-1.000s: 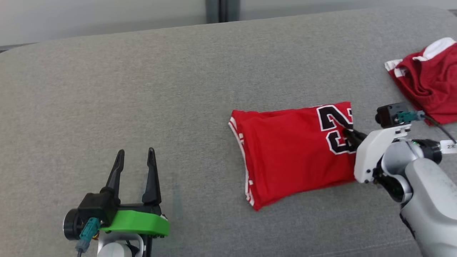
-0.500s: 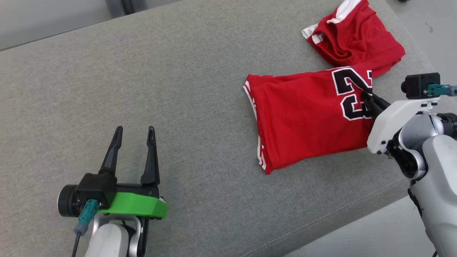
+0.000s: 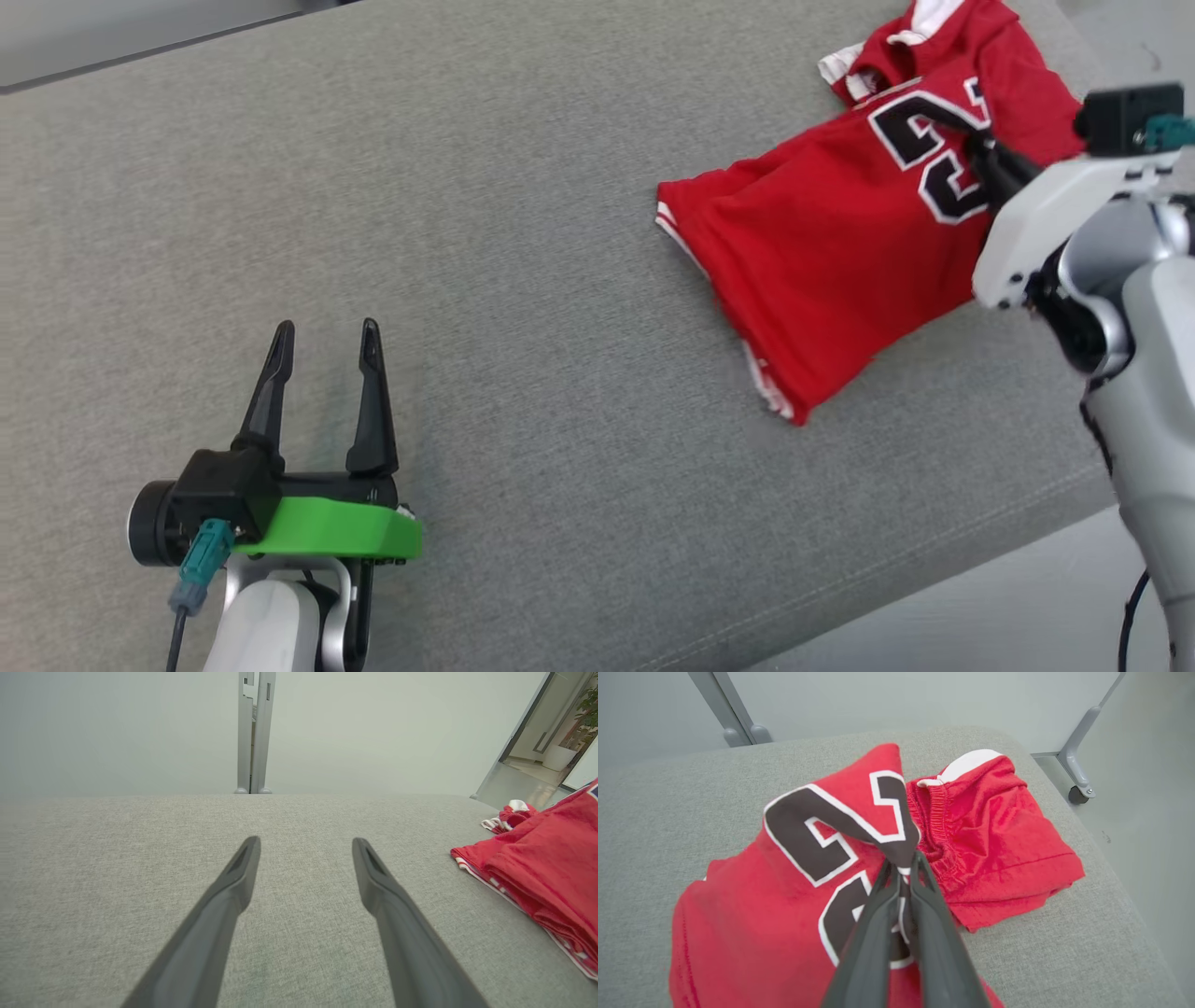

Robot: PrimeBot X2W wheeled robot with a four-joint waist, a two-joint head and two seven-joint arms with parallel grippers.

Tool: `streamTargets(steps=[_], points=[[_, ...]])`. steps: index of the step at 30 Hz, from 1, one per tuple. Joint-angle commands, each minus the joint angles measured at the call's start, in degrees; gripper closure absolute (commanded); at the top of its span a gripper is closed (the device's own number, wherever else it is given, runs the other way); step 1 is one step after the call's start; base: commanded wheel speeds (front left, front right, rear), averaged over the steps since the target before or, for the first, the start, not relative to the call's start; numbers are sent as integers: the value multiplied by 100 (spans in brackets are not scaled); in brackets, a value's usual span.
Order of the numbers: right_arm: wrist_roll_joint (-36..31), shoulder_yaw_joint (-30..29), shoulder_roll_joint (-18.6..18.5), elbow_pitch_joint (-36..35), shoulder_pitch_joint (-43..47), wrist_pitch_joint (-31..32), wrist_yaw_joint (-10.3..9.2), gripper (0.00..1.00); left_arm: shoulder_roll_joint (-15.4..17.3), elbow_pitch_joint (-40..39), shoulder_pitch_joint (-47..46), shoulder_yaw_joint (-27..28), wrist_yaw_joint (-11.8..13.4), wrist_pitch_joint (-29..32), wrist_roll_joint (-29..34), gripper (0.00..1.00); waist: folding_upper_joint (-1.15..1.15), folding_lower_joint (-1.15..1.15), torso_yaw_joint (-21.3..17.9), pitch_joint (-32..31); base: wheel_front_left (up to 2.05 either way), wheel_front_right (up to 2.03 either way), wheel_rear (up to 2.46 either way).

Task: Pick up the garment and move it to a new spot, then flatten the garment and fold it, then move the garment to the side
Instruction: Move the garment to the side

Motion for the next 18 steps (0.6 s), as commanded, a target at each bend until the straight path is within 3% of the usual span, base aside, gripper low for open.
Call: streamTargets(steps=[1,18], points=[[-80,-49,-63,77,-217,39,-10,100,21,0,-43,24,-6,-17,-37,0,0,0,172,-36,0,0,0],[-970,-531,-1481,1189,-1455,810,-10,100,-50,15,-62,-136,-54,-17,66,0,0,0,1049,100,0,0,0]])
